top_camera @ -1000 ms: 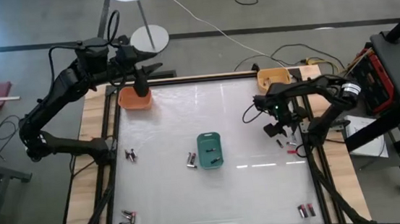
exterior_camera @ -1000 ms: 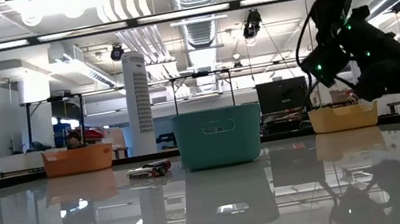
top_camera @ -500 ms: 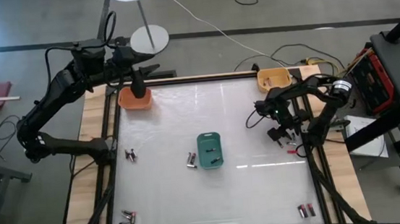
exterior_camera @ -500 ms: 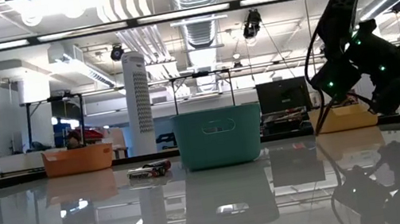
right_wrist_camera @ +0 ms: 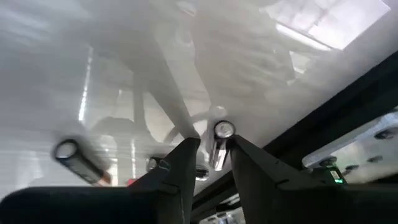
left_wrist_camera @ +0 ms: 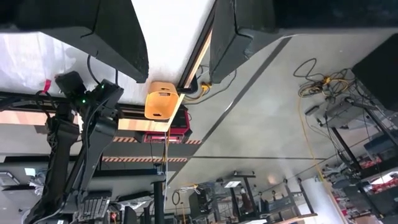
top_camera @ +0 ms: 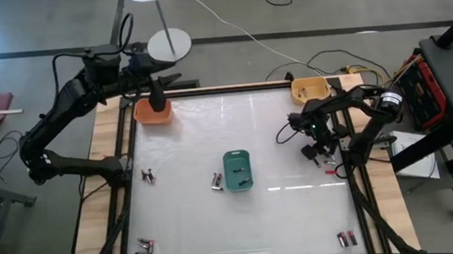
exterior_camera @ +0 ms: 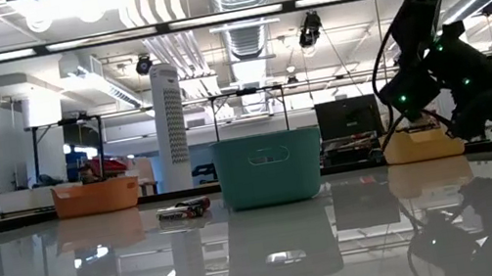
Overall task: Sort batteries
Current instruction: Put the black battery into the yellow bin
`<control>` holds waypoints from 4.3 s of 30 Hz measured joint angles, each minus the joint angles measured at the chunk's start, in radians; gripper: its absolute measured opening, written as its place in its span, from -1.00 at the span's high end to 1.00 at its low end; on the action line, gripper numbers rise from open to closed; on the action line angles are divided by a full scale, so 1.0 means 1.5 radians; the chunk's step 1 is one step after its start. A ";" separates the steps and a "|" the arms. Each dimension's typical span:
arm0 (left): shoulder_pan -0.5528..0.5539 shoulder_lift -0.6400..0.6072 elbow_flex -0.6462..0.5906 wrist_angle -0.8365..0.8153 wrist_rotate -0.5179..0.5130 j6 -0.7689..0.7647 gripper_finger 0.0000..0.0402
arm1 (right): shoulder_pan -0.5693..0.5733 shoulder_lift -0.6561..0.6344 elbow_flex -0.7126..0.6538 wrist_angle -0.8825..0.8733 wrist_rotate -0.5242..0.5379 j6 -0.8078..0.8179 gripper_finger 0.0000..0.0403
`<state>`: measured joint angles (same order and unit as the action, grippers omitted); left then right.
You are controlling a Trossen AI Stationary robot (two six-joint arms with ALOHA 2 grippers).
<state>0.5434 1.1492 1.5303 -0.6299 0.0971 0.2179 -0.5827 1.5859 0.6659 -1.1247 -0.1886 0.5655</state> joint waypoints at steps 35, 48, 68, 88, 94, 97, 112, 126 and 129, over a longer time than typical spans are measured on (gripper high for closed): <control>0.000 -0.046 -0.009 0.017 -0.005 0.028 0.25 | -0.001 -0.009 -0.029 0.017 -0.037 -0.126 0.61; 0.000 -0.049 -0.009 0.016 -0.006 0.036 0.25 | 0.000 -0.009 -0.031 0.030 -0.038 -0.096 0.68; 0.001 -0.008 -0.010 0.019 -0.006 0.038 0.25 | -0.051 -0.060 0.239 -0.029 0.068 -0.056 0.88; 0.001 -0.008 -0.010 0.028 -0.006 -0.010 0.25 | -0.367 0.108 0.482 0.008 0.145 -0.149 0.89; 0.001 -0.012 -0.010 0.021 -0.007 -0.027 0.25 | -0.365 0.174 0.510 0.010 0.187 -0.129 0.89; 0.001 -0.012 -0.010 0.020 -0.007 -0.035 0.25 | -0.363 0.188 0.518 0.011 0.217 -0.110 0.89; 0.001 -0.016 -0.010 0.019 -0.016 0.010 0.25 | -0.353 0.244 0.514 0.046 0.262 -0.080 0.89; 0.001 -0.037 -0.009 0.020 -0.053 0.042 0.25 | -0.353 0.251 0.513 0.049 0.230 -0.067 0.66; 0.002 -0.040 -0.009 0.013 -0.021 0.026 0.25 | -0.349 0.229 0.513 0.040 0.231 -0.068 0.49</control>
<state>0.5457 1.0893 1.5162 -0.6097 0.0658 0.2567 -1.1062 1.9292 1.4357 -1.0643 0.1580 0.4641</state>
